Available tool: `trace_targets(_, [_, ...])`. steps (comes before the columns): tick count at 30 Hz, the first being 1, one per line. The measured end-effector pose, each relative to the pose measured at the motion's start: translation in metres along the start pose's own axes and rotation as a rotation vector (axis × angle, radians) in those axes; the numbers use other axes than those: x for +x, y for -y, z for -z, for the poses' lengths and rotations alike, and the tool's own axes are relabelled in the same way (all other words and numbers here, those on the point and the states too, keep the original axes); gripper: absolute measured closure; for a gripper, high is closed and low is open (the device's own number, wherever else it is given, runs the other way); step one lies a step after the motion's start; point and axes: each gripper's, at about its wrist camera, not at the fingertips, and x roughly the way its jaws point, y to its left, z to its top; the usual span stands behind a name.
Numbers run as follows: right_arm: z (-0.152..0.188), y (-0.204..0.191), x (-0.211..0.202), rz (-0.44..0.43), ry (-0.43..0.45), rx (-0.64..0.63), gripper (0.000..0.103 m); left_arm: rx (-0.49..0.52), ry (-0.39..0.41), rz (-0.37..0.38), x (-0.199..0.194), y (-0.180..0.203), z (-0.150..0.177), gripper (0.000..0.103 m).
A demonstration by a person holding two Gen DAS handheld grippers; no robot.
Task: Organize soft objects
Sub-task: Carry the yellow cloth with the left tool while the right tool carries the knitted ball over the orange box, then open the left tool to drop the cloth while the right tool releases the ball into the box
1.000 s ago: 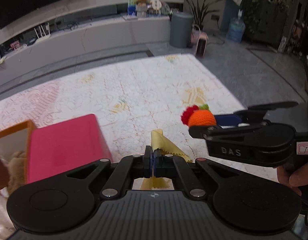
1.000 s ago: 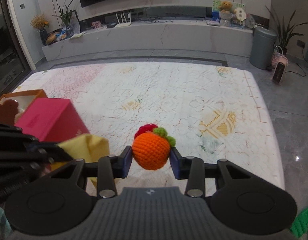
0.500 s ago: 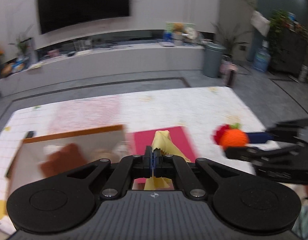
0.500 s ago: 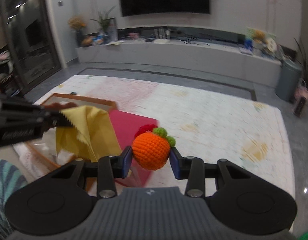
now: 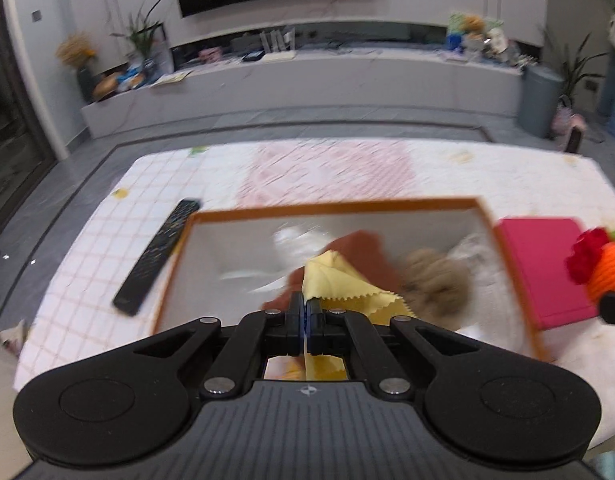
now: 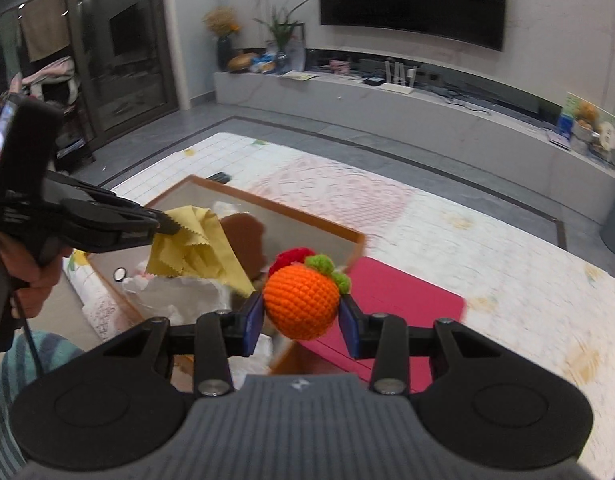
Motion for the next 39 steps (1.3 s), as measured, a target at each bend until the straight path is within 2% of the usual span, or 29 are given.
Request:
trace_targets(6, [-0.015,-0.026,0.034,-0.049,-0.048,-0.034,0.063,-0.021,-0.036,-0.007,0.015,-0.040,0.014,0.102])
trace_targets(16, [-0.022,-0.061,0.105,-0.120,-0.186,-0.034,0.063,-0.023,-0.081,0.060,0.042,-0.069,0.025,0.102])
trace_targets(28, [-0.008,-0.071,0.171,-0.112,-0.345,-0.003,0.063,-0.006,-0.085,0.162,0.054,-0.088,0.038,0.100])
trace_targets(30, [-0.009,-0.072,0.171,-0.112,-0.350,-0.007,0.061,0.003,-0.063,0.177,0.048,-0.090,0.039,0.090])
trace_targets(32, [-0.011,-0.072,0.168,-0.111,-0.351,-0.017,0.061,0.004,-0.035,0.198,0.041,-0.092,0.039,0.076])
trace_targets(35, [-0.014,-0.074,0.160,-0.112,-0.346,-0.024,0.054,0.005,0.006,0.222,0.029,-0.093,0.037,0.062])
trace_targets(37, [-0.017,-0.076,0.152,-0.107,-0.329,-0.035,0.047,0.012,0.033,0.226,0.019,-0.093,0.035,0.056])
trace_targets(39, [-0.021,-0.077,0.143,-0.099,-0.312,-0.051,0.042,0.016,0.048,0.222,0.011,-0.091,0.032,0.056])
